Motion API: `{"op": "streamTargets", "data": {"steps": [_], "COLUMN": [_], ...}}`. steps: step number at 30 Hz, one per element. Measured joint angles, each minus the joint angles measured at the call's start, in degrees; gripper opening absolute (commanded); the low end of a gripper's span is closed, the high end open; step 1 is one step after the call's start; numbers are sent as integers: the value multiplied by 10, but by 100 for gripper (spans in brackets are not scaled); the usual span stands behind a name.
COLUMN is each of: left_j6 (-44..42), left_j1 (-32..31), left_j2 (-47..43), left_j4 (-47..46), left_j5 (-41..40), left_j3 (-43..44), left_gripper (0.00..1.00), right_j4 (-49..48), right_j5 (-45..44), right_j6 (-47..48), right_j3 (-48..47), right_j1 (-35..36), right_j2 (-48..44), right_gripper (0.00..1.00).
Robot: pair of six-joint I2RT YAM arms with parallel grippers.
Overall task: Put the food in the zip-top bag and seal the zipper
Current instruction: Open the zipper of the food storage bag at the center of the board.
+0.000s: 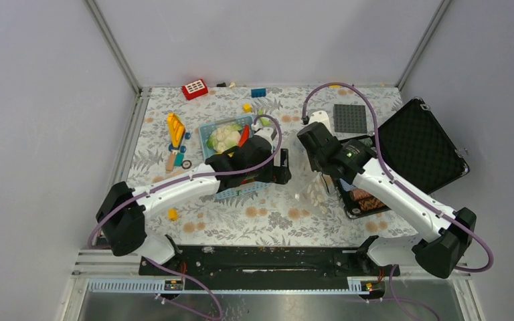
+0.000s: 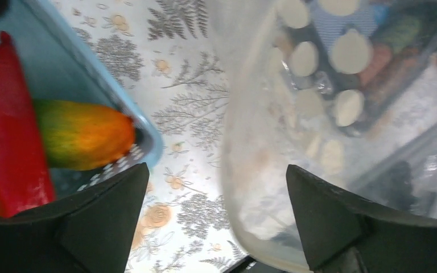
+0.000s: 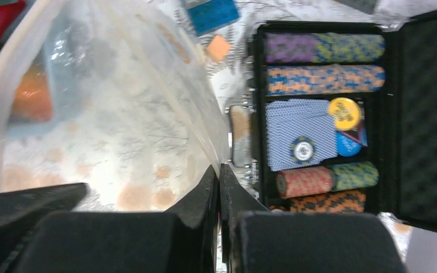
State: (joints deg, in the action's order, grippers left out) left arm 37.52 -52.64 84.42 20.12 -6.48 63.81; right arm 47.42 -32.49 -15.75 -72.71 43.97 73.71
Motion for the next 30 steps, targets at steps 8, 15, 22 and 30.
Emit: {"op": "streamTargets", "data": {"steps": [8,15,22,30], "left_j6": [-42,-63,-56,-29], "left_j1": [0,0,3,76], "left_j2": [-33,-175,-244,-142], "left_j4": [-18,-17,-16,-13], "left_j5": [47,16,-66,-92], "left_j3": [-3,-67,-113,-121], "left_gripper": [99,99,99,92], "right_j4": [-9,-5,-2,9], "right_j5": [52,52,51,45], "right_j6": [-6,-17,-32,-67], "right_j3": [-9,-19,-25,-60], "right_j1": [0,0,0,0], "right_j2": [31,73,78,93], "right_gripper": [0,0,0,0]}}
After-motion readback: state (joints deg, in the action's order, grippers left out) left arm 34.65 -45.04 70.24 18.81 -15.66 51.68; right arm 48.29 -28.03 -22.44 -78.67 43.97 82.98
